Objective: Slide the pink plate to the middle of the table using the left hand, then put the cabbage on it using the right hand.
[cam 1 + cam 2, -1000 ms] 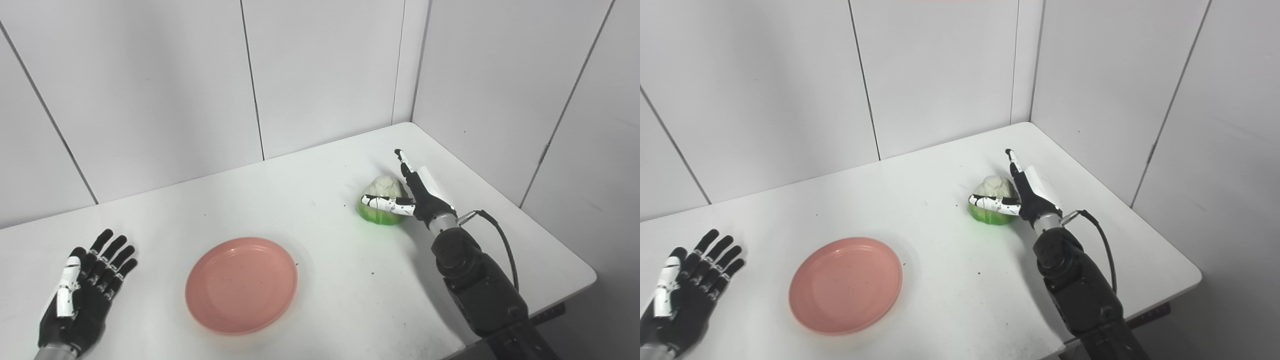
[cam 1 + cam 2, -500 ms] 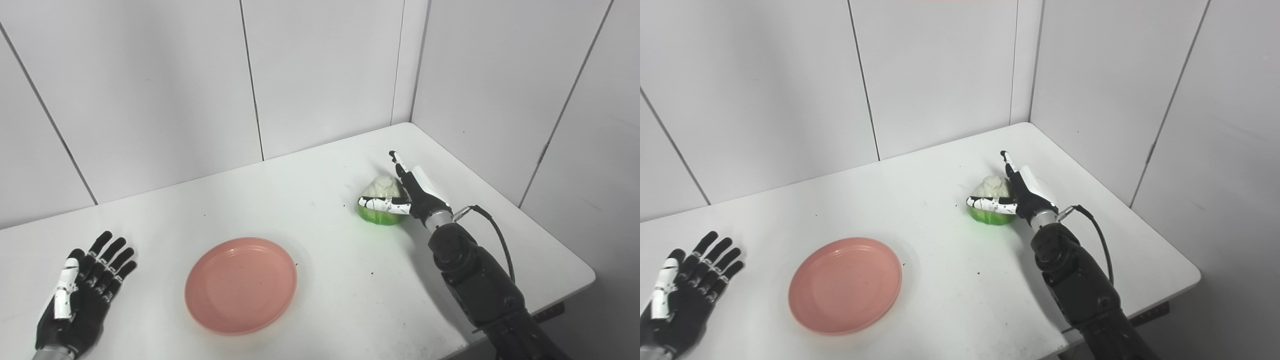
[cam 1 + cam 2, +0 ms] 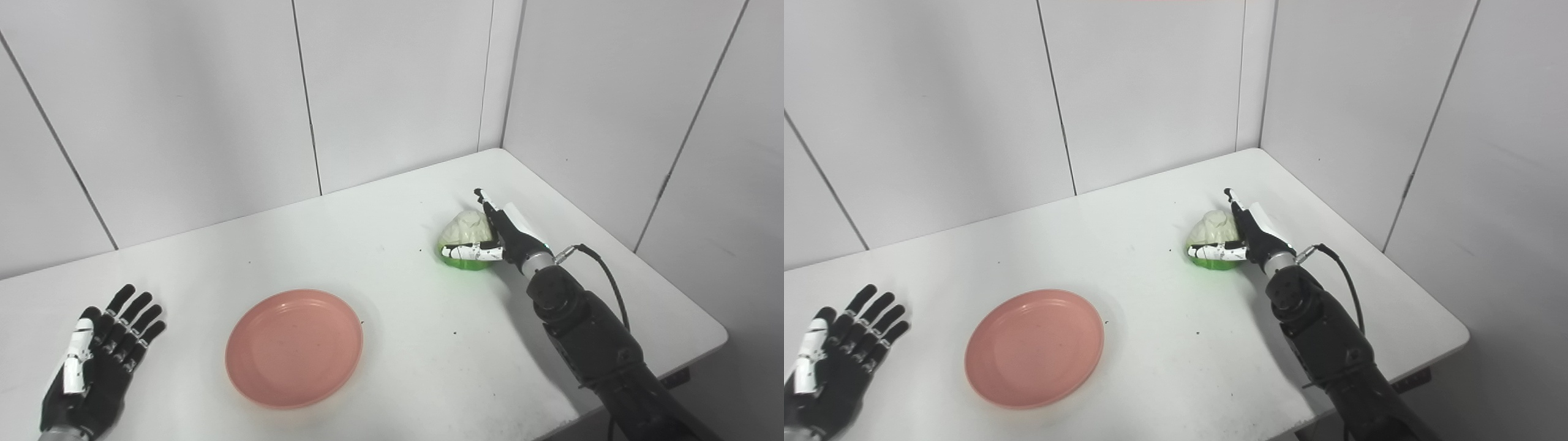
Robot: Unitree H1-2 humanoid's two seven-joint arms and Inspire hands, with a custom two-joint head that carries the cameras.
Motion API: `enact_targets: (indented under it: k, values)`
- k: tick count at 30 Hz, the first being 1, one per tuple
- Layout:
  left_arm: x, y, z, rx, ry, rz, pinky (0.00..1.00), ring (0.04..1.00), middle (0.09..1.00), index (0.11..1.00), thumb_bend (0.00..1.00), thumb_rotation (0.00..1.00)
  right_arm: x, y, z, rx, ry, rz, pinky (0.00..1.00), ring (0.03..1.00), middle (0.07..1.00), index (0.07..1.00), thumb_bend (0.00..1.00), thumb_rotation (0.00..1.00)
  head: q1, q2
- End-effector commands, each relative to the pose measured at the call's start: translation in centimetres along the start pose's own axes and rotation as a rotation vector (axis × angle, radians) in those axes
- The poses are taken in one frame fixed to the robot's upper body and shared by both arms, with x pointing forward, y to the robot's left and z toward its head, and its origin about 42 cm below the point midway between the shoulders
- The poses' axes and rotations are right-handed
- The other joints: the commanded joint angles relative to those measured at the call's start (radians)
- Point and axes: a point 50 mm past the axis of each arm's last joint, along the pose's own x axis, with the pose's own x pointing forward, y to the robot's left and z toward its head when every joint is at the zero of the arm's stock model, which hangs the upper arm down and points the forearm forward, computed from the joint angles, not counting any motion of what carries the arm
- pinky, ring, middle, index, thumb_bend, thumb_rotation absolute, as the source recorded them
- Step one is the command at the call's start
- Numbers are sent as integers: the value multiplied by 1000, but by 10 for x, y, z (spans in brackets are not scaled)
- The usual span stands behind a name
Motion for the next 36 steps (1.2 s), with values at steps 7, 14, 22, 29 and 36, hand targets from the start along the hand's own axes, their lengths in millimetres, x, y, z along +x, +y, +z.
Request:
enact_targets:
  k: [7,14,22,29,36]
  values:
    - [-19,12,-31,-44,145,56,907,906,915,909,394,1000,16,-12,18,19,-96,14,847,896,915,929,1000,376,7,6]
    - [-19,10,-31,-47,144,53,919,911,920,914,395,1000,22,-3,21,101,-121,21,789,819,837,856,1000,238,10,13]
    - [-19,9,-30,-50,139,51,916,910,919,912,398,1000,29,11,25,78,-110,51,556,576,596,594,920,55,17,20]
    - [-19,7,-29,-43,139,50,911,907,918,911,403,1000,30,19,31,44,-87,54,374,432,467,508,530,2,24,22]
    - [-19,4,-30,-46,134,42,919,912,922,916,399,1000,31,18,34,49,-87,41,372,430,463,508,528,0,34,22]
